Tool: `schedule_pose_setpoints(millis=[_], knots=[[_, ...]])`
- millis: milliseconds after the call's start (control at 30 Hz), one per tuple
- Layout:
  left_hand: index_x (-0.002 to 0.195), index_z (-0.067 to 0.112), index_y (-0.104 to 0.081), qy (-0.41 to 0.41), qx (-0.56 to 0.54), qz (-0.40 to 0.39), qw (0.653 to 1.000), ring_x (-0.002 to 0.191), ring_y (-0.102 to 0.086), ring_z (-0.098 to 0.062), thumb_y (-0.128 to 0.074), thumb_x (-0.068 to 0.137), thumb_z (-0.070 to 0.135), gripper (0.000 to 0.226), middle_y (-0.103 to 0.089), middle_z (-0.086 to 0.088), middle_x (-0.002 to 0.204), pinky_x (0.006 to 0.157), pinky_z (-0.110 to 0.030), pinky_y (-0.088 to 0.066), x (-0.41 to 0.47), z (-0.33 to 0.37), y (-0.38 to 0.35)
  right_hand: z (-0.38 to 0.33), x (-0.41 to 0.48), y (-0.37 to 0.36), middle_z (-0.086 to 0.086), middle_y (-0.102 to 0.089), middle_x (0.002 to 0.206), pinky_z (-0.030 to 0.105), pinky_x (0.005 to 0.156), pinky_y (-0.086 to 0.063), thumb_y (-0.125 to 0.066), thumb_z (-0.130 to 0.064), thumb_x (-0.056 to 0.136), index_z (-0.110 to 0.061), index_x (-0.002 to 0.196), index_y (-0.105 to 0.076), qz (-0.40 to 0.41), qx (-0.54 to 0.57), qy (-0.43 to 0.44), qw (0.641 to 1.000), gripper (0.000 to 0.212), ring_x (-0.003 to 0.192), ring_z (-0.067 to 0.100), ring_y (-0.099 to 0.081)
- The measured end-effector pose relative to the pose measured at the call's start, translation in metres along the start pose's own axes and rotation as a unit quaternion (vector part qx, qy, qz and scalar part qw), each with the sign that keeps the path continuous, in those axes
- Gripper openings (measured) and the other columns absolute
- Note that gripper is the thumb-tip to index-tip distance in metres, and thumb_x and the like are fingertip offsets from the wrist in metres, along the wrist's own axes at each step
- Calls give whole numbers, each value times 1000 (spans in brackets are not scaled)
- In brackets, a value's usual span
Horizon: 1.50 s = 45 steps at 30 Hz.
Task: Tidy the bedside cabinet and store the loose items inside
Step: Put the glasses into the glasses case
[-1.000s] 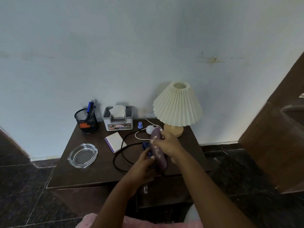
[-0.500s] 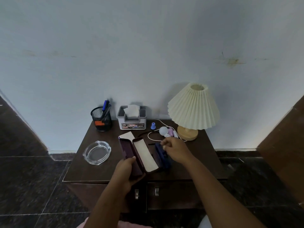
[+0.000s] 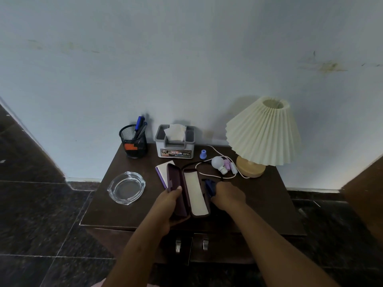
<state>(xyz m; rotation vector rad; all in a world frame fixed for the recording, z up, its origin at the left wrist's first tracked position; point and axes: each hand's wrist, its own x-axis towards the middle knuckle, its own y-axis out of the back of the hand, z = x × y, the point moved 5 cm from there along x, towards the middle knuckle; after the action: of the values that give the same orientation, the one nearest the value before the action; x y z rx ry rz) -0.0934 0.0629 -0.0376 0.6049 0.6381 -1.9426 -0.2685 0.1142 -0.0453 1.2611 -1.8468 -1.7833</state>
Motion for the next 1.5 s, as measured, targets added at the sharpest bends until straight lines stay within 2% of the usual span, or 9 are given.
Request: schedule_pose_setpoints(millis=[133, 267, 500, 867, 1067, 1167, 1267, 1367, 1500], knots=[[104, 20, -58, -5, -7, -4, 1000, 89, -61, -25, -52, 94, 35, 19, -65, -7, 100, 62, -37, -56, -3, 0, 3, -5, -7, 26, 8, -64, 106, 35, 76, -49, -57, -31, 90, -12, 105, -62, 63, 127, 8, 990, 24, 95, 24, -61], [104, 22, -58, -13, -25, -8, 1000, 93, -60, -27, -49, 94, 42, 24, -63, -8, 102, 65, -39, -56, -5, 2, -4, -21, -28, 49, 3, -65, 80, 24, 54, -53, -62, -32, 88, -14, 81, -63, 82, 370, 80, 922, 19, 70, 12, -62], [123, 19, -54, -39, -21, -19, 999, 105, -60, -28, -48, 94, 45, 39, -62, -9, 119, 68, -37, -55, -8, -1, -17, -41, -39, 34, -9, -51, 61, 21, 50, -32, -66, -34, 82, -25, 66, -49, 106, 190, 152, 964, 25, 56, 5, -49], [128, 23, -50, -70, -35, -45, 996, 109, -60, -32, -45, 96, 39, 36, -62, -9, 120, 91, -50, -50, 1, 5, -8, -49, -35, 34, -4, -58, 77, 19, 57, -43, -58, -37, 90, -13, 102, -60, 54, 257, 217, 940, 26, 70, 8, -57], [122, 22, -54, -49, -74, -54, 995, 104, -62, -30, -48, 95, 37, 32, -66, -8, 114, 75, -43, -55, 1, 6, -9, -31, -36, 63, -11, -59, 89, 11, 68, -41, -50, -27, 96, -16, 108, -63, 142, 335, 174, 915, 21, 83, 1, -55], [120, 20, -57, -47, -87, -62, 993, 101, -65, -28, -51, 93, 38, 33, -68, -7, 111, 65, -37, -56, -2, 5, -13, -21, -33, 48, -5, -59, 115, 29, 93, -46, -46, -35, 97, -19, 129, -52, 12, 431, 91, 897, 36, 109, 12, -54], [122, 19, -57, -58, -81, -82, 992, 102, -66, -29, -51, 93, 38, 35, -69, -8, 111, 72, -41, -57, -3, 6, -17, -27, -39, 22, 7, -55, 134, 46, 108, -38, -41, -40, 99, -19, 134, -48, -146, 548, 54, 822, 42, 124, 24, -51], [129, 25, -51, -94, -42, -95, 990, 108, -63, -29, -49, 93, 43, 40, -65, -7, 120, 90, -50, -52, -5, 9, -18, -35, -40, 20, 13, -59, 127, 46, 102, -45, -38, -40, 100, -16, 132, -51, -148, 629, 20, 763, 42, 116, 28, -57], [136, 37, -37, -161, 57, -102, 980, 100, -60, -9, -40, 90, 55, 50, -60, 9, 117, 66, -20, -56, -15, 16, -22, -45, -46, 15, 5, -64, 111, 38, 80, -54, -35, -48, 98, -26, 131, -52, -180, 652, 2, 736, 43, 101, 22, -62]])
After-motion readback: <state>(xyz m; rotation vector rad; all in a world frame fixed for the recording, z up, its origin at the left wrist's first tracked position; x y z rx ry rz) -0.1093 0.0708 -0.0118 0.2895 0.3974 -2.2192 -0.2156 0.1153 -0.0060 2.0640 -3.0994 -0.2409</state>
